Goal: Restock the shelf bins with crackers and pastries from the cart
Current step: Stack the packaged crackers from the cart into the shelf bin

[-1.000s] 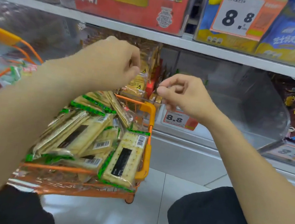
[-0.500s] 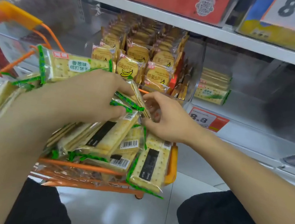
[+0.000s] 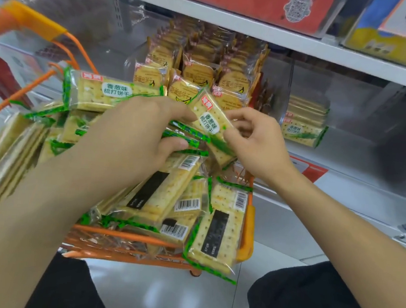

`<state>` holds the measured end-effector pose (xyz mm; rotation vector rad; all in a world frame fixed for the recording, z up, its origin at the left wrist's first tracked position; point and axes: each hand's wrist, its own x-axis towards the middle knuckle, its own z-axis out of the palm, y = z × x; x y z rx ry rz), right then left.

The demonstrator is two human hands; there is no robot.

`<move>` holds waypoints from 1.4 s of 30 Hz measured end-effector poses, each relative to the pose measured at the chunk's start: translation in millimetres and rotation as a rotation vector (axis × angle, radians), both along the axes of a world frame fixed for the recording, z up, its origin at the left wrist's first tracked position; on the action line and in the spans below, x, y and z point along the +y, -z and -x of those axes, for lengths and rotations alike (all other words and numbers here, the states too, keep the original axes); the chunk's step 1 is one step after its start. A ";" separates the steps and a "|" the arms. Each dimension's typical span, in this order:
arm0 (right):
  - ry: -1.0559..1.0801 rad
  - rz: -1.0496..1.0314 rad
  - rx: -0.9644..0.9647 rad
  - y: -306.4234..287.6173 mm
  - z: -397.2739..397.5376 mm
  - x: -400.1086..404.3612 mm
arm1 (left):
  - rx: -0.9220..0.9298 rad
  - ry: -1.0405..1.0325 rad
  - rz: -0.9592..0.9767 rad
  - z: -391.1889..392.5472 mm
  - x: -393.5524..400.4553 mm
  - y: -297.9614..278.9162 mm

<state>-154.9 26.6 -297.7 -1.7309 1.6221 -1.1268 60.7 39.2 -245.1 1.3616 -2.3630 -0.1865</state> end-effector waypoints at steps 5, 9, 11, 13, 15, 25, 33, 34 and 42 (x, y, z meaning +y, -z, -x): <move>0.003 0.041 -0.126 -3.5 2.7 2.0 | 0.031 0.032 0.002 3.4 3.1 -3.5; -0.101 0.029 -0.004 -5.1 -3.5 6.3 | 0.083 0.143 -0.080 5.0 5.0 -4.3; -0.154 -0.087 -0.020 -5.5 -9.3 6.8 | 0.092 0.114 0.004 -1.8 1.0 -10.3; -0.191 -0.233 -0.040 -6.3 -15.0 7.2 | 0.082 -0.011 0.110 -13.5 -9.6 -18.4; -0.212 -0.303 -0.022 -7.1 -18.1 7.1 | -0.059 -0.103 0.111 -28.4 -26.5 -21.3; -0.151 -0.470 -0.390 -14.7 7.0 0.1 | -0.347 -0.236 0.026 -32.4 -29.5 -12.8; -0.155 -0.556 -0.618 -23.9 40.2 8.1 | -0.235 -0.056 -0.016 -13.4 -25.0 -13.7; -0.176 -0.568 -0.672 -25.0 44.1 10.7 | -0.215 -0.033 -0.040 -11.2 -25.5 -15.5; -0.127 -0.585 -0.723 -27.0 66.1 22.7 | -0.243 -0.003 -0.021 6.9 -18.7 -31.8</move>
